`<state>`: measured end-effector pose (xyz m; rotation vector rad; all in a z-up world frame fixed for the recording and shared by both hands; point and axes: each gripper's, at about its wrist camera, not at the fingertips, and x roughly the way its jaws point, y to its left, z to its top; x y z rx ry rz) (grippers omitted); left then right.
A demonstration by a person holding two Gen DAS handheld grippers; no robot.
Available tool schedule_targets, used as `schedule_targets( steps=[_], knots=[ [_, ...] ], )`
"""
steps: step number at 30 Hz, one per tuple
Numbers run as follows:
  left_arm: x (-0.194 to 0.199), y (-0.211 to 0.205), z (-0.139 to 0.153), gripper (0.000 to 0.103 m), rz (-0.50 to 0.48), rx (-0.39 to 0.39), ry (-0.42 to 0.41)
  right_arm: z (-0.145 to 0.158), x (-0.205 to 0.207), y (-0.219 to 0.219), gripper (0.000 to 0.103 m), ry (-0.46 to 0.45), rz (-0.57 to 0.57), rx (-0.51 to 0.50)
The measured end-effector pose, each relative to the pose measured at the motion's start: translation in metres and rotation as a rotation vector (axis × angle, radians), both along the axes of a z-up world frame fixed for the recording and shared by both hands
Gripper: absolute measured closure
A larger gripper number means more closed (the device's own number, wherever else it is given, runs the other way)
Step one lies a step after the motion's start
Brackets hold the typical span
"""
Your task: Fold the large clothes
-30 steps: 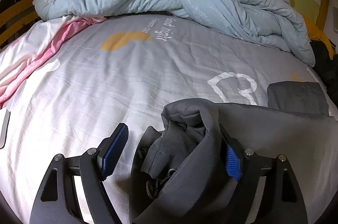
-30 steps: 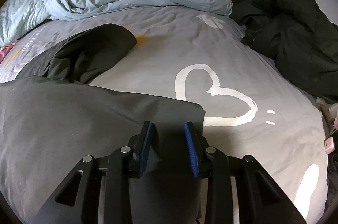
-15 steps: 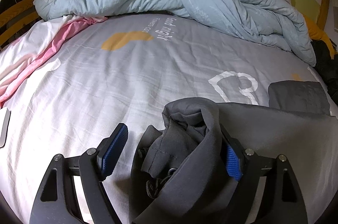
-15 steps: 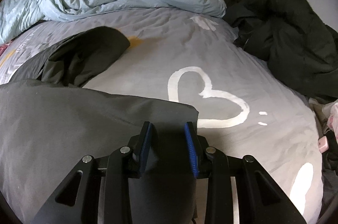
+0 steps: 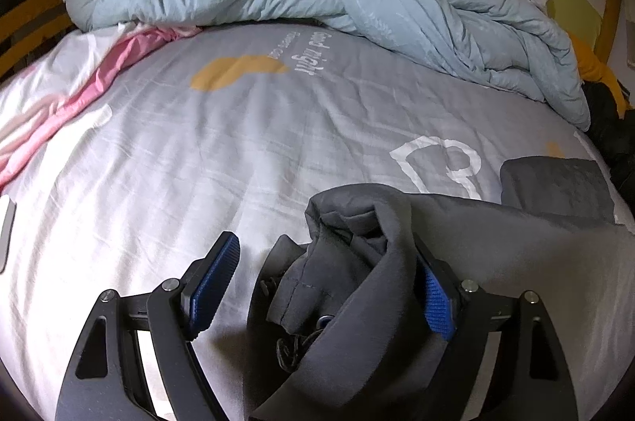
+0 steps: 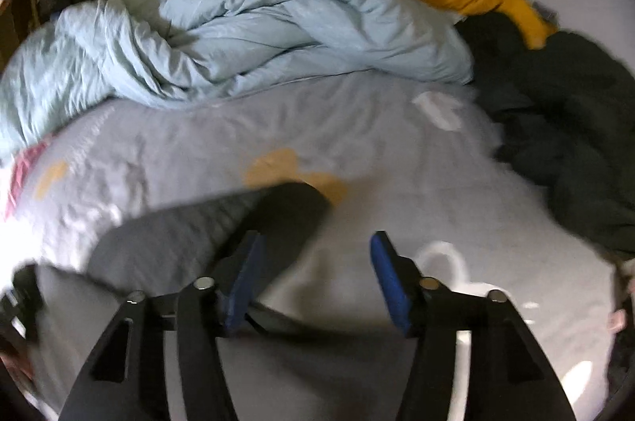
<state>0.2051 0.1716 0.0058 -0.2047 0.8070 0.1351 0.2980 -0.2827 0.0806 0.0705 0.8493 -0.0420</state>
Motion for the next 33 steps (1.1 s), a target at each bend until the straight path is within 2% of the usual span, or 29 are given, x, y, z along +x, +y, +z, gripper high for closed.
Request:
schedule_targets(
  steps=[3, 5, 8, 9, 12, 13, 14, 16, 17, 18, 20, 23, 25, 28, 30, 31, 33],
  knots=[
    [0.000, 0.001, -0.001, 0.020, 0.000, -0.010, 0.001, -0.014, 0.043, 0.014, 0.039, 0.064, -0.032, 0.024],
    [0.000, 0.001, -0.001, 0.020, 0.000, -0.011, 0.003, -0.034, 0.073, 0.023, 0.039, 0.125, -0.058, 0.039],
    [0.001, 0.001, -0.001, 0.020, -0.003, -0.011, 0.004, -0.066, 0.098, 0.029, 0.039, 0.192, -0.085, 0.091],
    [0.001, 0.001, -0.001, 0.020, -0.003, -0.013, 0.005, -0.076, 0.105, 0.030, 0.038, 0.219, -0.090, 0.123],
    [0.002, 0.001, -0.003, 0.020, -0.006, -0.018, 0.008, -0.109, 0.122, 0.027, 0.037, 0.304, -0.095, 0.338],
    [0.002, 0.001, -0.003, 0.020, -0.006, -0.020, 0.009, -0.116, 0.125, 0.027, 0.037, 0.318, -0.119, 0.377],
    [0.002, 0.001, -0.003, 0.020, -0.007, -0.023, 0.010, -0.117, 0.127, 0.028, 0.040, 0.309, -0.136, 0.369],
    [0.003, 0.001, -0.004, 0.020, -0.006, -0.026, 0.011, -0.111, 0.129, 0.036, 0.070, 0.290, -0.152, 0.296],
    [0.003, 0.001, -0.004, 0.020, -0.006, -0.024, 0.011, -0.107, 0.129, 0.039, 0.086, 0.271, -0.157, 0.258],
    [0.003, 0.001, -0.003, 0.020, -0.006, -0.021, 0.010, -0.102, 0.127, 0.041, 0.091, 0.244, -0.142, 0.267],
    [0.002, -0.001, -0.003, 0.020, -0.004, -0.012, 0.007, -0.083, 0.118, 0.045, 0.094, 0.146, -0.098, 0.274],
    [0.001, -0.002, -0.002, 0.020, -0.002, -0.002, 0.000, -0.036, 0.089, 0.065, 0.096, -0.061, 0.022, 0.148],
    [0.000, -0.003, -0.001, 0.020, -0.004, 0.001, -0.007, 0.004, 0.049, 0.084, 0.097, -0.222, 0.130, 0.071],
    [-0.002, -0.004, 0.002, 0.021, -0.004, 0.001, -0.018, 0.037, -0.013, 0.098, 0.097, -0.373, 0.314, 0.118],
    [-0.004, -0.005, 0.006, 0.021, -0.010, 0.009, -0.031, 0.041, -0.052, 0.109, 0.097, -0.411, 0.423, 0.055],
    [-0.006, -0.008, 0.009, 0.021, -0.015, 0.019, -0.043, 0.035, -0.070, 0.116, 0.097, -0.402, 0.486, 0.015],
    [-0.009, -0.013, 0.015, 0.021, -0.027, 0.050, -0.065, 0.016, -0.086, 0.125, 0.097, -0.326, 0.541, -0.052]
  ],
)
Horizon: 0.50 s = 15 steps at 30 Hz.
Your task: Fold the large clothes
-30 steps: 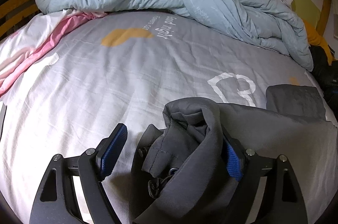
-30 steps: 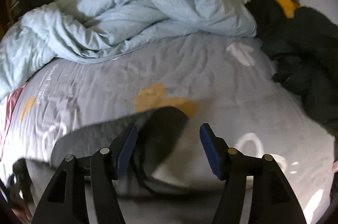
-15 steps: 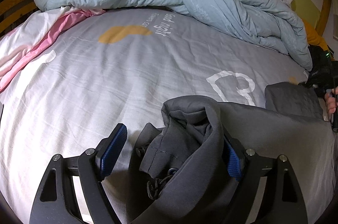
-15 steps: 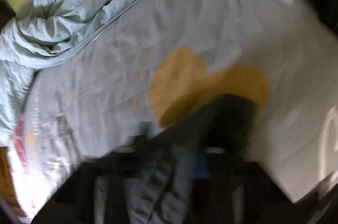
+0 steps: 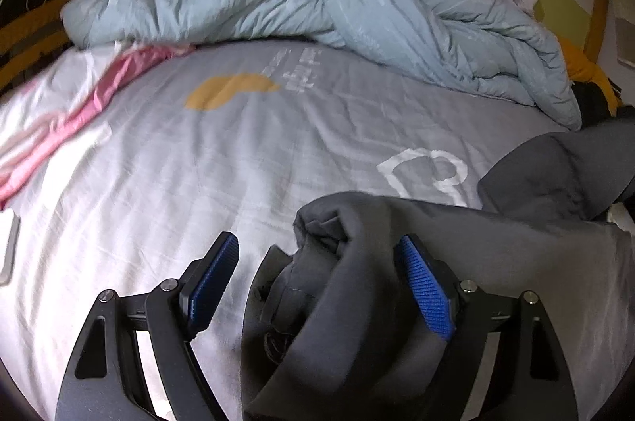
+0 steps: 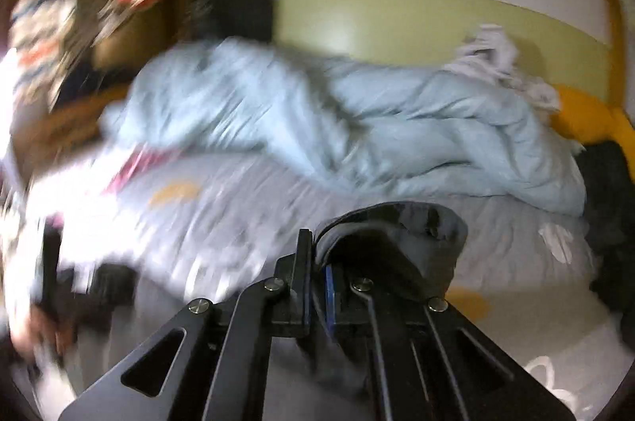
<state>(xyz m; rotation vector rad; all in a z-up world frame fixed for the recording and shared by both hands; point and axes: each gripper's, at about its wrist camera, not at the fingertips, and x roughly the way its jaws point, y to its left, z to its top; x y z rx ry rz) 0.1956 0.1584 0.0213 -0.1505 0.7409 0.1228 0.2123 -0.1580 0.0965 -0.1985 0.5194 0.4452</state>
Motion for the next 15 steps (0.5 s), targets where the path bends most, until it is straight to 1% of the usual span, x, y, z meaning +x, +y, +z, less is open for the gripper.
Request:
schedule_targets(
  steps=[1, 2, 3, 4, 5, 6, 7, 8, 10, 12, 13, 15],
  knots=[
    [-0.002, -0.003, 0.003, 0.021, -0.004, 0.019, -0.010, -0.016, -0.004, 0.003, 0.097, 0.050, -0.001, -0.064],
    [-0.004, -0.006, 0.006, 0.021, -0.007, 0.039, -0.021, -0.024, -0.005, 0.004, 0.097, 0.066, -0.017, -0.102],
    [-0.006, -0.009, 0.009, 0.021, -0.009, 0.061, -0.035, -0.035, -0.005, 0.004, 0.096, 0.073, -0.057, -0.147],
    [-0.008, -0.012, 0.011, 0.021, -0.012, 0.075, -0.044, -0.042, -0.001, 0.001, 0.092, 0.087, -0.099, -0.162],
    [-0.009, -0.013, 0.012, 0.021, -0.017, 0.084, -0.051, -0.046, 0.004, -0.004, 0.079, 0.108, -0.130, -0.144],
    [-0.009, -0.014, 0.012, 0.021, -0.021, 0.087, -0.052, -0.048, 0.011, -0.014, 0.054, 0.142, -0.162, -0.101],
    [-0.009, -0.014, 0.012, 0.021, -0.023, 0.086, -0.050, -0.049, 0.021, -0.026, 0.038, 0.186, -0.190, -0.039],
    [-0.007, -0.013, 0.010, 0.021, -0.023, 0.081, -0.044, -0.048, 0.030, -0.039, 0.019, 0.201, -0.238, 0.017],
    [-0.002, -0.008, 0.004, 0.021, -0.020, 0.048, -0.018, -0.044, 0.040, -0.060, 0.018, 0.209, -0.329, 0.076],
    [0.004, -0.003, -0.004, 0.021, -0.016, 0.005, 0.015, -0.045, 0.058, -0.085, 0.018, 0.255, -0.381, 0.174],
    [0.006, -0.001, -0.007, 0.021, -0.017, -0.014, 0.029, -0.045, 0.070, -0.104, 0.018, 0.288, -0.416, 0.254],
    [0.008, 0.003, -0.012, 0.021, -0.015, -0.050, 0.047, -0.049, 0.084, -0.127, 0.018, 0.324, -0.469, 0.337]
  ],
)
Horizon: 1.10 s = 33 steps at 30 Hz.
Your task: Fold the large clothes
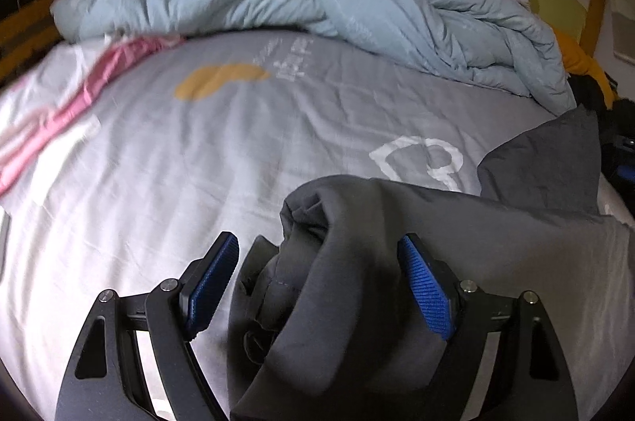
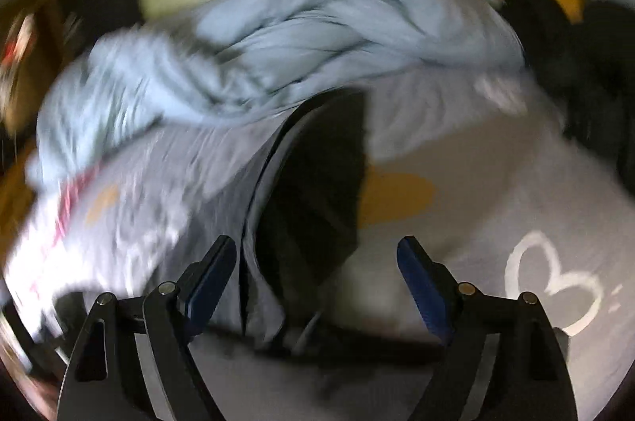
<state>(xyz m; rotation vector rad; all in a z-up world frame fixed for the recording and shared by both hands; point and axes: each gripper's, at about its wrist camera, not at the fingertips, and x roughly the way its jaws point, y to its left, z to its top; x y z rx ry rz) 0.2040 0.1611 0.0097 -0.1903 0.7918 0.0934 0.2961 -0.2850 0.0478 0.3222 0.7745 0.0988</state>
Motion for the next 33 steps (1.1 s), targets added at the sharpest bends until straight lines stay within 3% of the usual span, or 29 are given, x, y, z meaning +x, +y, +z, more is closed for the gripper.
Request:
schedule_targets(
  steps=[2, 6, 9, 11, 13, 16, 17, 19, 20, 21, 23, 25, 27, 30, 31, 33],
  knots=[
    [0.000, 0.001, -0.001, 0.021, 0.004, -0.014, 0.003, -0.007, 0.016, -0.017, 0.018, 0.022, -0.060, 0.053],
    [0.000, -0.001, -0.003, 0.021, 0.001, 0.003, 0.008, -0.015, 0.053, -0.023, 0.018, 0.047, -0.132, 0.043],
    [0.001, -0.005, -0.005, 0.021, -0.007, 0.020, 0.011, 0.003, 0.068, -0.025, 0.018, -0.031, -0.133, 0.169],
    [0.001, -0.005, -0.006, 0.021, -0.009, 0.020, 0.013, 0.013, 0.082, -0.016, 0.018, -0.032, -0.131, 0.178],
    [0.002, -0.005, -0.006, 0.021, -0.010, 0.014, 0.015, 0.010, 0.112, -0.004, 0.018, 0.113, -0.126, 0.159],
    [0.003, -0.005, -0.007, 0.021, -0.011, 0.014, 0.018, -0.027, 0.146, 0.010, 0.018, 0.332, -0.050, 0.324],
    [0.003, -0.006, -0.006, 0.021, -0.011, 0.017, 0.018, -0.039, 0.154, 0.016, 0.018, 0.395, -0.041, 0.335],
    [0.003, -0.006, -0.006, 0.021, -0.012, 0.021, 0.019, -0.059, 0.164, 0.034, 0.029, 0.452, -0.044, 0.302],
    [0.003, -0.006, -0.006, 0.021, -0.012, 0.022, 0.020, -0.063, 0.166, 0.043, 0.058, 0.443, -0.051, 0.271],
    [0.003, -0.007, -0.006, 0.021, -0.012, 0.021, 0.020, -0.062, 0.166, 0.048, 0.080, 0.418, -0.046, 0.263],
    [0.003, -0.007, -0.006, 0.021, -0.012, 0.022, 0.018, -0.052, 0.162, 0.060, 0.087, 0.310, -0.022, 0.268],
    [0.003, -0.009, -0.003, 0.022, -0.013, 0.030, 0.007, -0.024, 0.149, 0.074, 0.090, 0.158, 0.066, 0.284],
    [0.000, -0.013, 0.005, 0.022, -0.028, 0.043, -0.027, 0.023, 0.122, 0.096, 0.094, -0.029, 0.206, 0.177],
    [-0.011, -0.022, 0.028, 0.022, -0.065, 0.062, -0.115, 0.071, 0.064, 0.125, 0.095, -0.238, 0.464, 0.028],
    [-0.015, -0.024, 0.036, 0.022, -0.077, 0.057, -0.145, 0.081, 0.034, 0.137, 0.095, -0.303, 0.573, -0.063],
    [-0.026, -0.028, 0.055, 0.022, -0.093, 0.032, -0.211, 0.081, -0.010, 0.152, 0.095, -0.334, 0.738, -0.187]
  ],
)
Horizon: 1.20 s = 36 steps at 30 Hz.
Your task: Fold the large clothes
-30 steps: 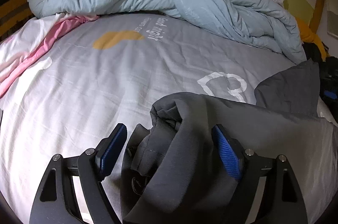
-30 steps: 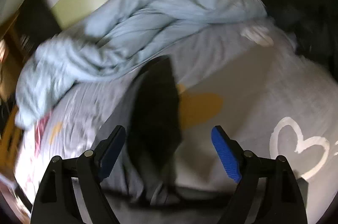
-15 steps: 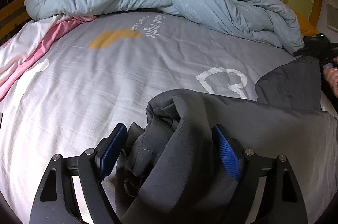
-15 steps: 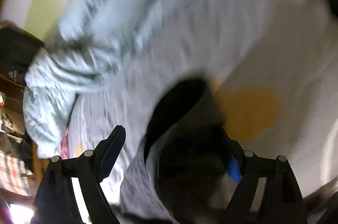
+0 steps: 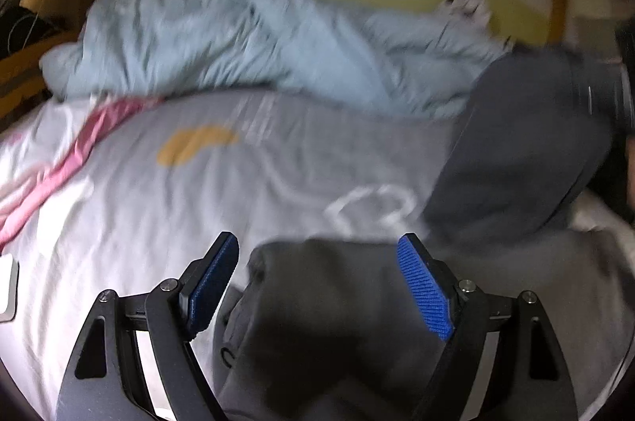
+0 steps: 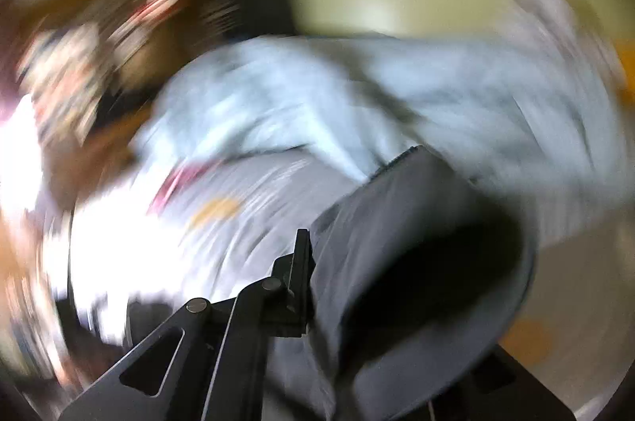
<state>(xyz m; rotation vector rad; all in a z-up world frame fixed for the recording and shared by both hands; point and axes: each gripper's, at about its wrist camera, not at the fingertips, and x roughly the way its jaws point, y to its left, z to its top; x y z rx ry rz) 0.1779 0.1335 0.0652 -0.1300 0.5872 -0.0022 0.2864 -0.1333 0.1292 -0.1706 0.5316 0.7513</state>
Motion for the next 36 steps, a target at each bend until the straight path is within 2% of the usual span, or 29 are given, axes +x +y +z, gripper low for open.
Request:
schedule_targets(
  steps=[1, 3, 6, 8, 12, 14, 16, 18, 19, 20, 21, 22, 23, 25, 26, 27, 28, 30, 32, 36],
  knots=[
    [-0.003, -0.001, 0.008, 0.021, -0.003, -0.010, -0.019, -0.009, -0.023, 0.007, 0.095, 0.002, 0.060, -0.084],
    [-0.005, -0.006, 0.020, 0.021, -0.018, -0.035, -0.033, -0.028, -0.046, 0.013, 0.095, 0.011, 0.099, -0.187],
    [0.004, -0.019, 0.031, 0.021, -0.035, -0.080, -0.017, -0.054, -0.059, 0.008, 0.095, 0.083, 0.113, -0.205],
    [0.020, -0.031, 0.040, 0.021, -0.059, -0.160, 0.009, -0.069, -0.065, 0.001, 0.095, 0.106, 0.130, -0.203],
    [0.060, -0.068, 0.058, 0.019, -0.129, -0.289, 0.088, -0.095, -0.081, -0.001, 0.095, 0.107, 0.154, -0.283],
    [0.074, -0.086, 0.062, 0.015, -0.122, -0.290, 0.127, -0.107, -0.084, -0.006, 0.095, 0.110, 0.147, -0.293],
    [0.088, -0.105, 0.056, 0.014, -0.072, -0.235, 0.221, -0.113, -0.085, -0.014, 0.095, 0.107, 0.121, -0.292],
    [0.100, -0.117, 0.040, 0.015, -0.079, -0.228, 0.319, -0.113, -0.087, -0.025, 0.095, 0.101, 0.100, -0.286],
    [0.102, -0.121, 0.029, 0.019, -0.087, -0.230, 0.368, -0.112, -0.087, -0.030, 0.095, 0.090, 0.088, -0.287],
    [0.104, -0.123, 0.021, 0.044, -0.106, -0.246, 0.392, -0.110, -0.086, -0.033, 0.095, 0.078, 0.075, -0.292],
    [0.099, -0.124, 0.011, 0.090, -0.147, -0.297, 0.402, -0.107, -0.086, -0.040, 0.095, 0.063, 0.057, -0.293],
    [0.096, -0.124, 0.006, 0.097, -0.178, -0.350, 0.410, -0.106, -0.089, -0.045, 0.095, 0.055, 0.044, -0.293],
    [0.090, -0.123, 0.004, 0.098, -0.186, -0.388, 0.399, -0.104, -0.088, -0.050, 0.095, 0.048, 0.029, -0.292],
    [0.069, -0.128, 0.012, 0.099, -0.227, -0.400, 0.337, -0.100, -0.086, -0.063, 0.093, 0.043, -0.011, -0.284],
    [0.059, -0.134, 0.018, 0.099, -0.249, -0.380, 0.321, -0.099, -0.083, -0.067, 0.084, 0.040, -0.036, -0.276],
    [0.046, -0.141, 0.026, 0.099, -0.270, -0.352, 0.304, -0.097, -0.080, -0.072, 0.066, 0.040, -0.067, -0.270],
    [0.034, -0.150, 0.034, 0.099, -0.293, -0.314, 0.289, -0.095, -0.079, -0.079, 0.058, 0.031, -0.103, -0.269],
    [0.016, -0.164, 0.044, 0.099, -0.317, -0.246, 0.278, -0.092, -0.079, -0.089, 0.024, -0.003, -0.158, -0.278],
    [0.006, -0.167, 0.047, 0.099, -0.319, -0.238, 0.284, -0.089, -0.081, -0.098, 0.018, -0.028, -0.200, -0.279],
    [0.005, -0.165, 0.046, 0.099, -0.271, -0.202, 0.252, -0.085, -0.096, -0.107, 0.017, -0.033, -0.177, -0.281]
  ],
)
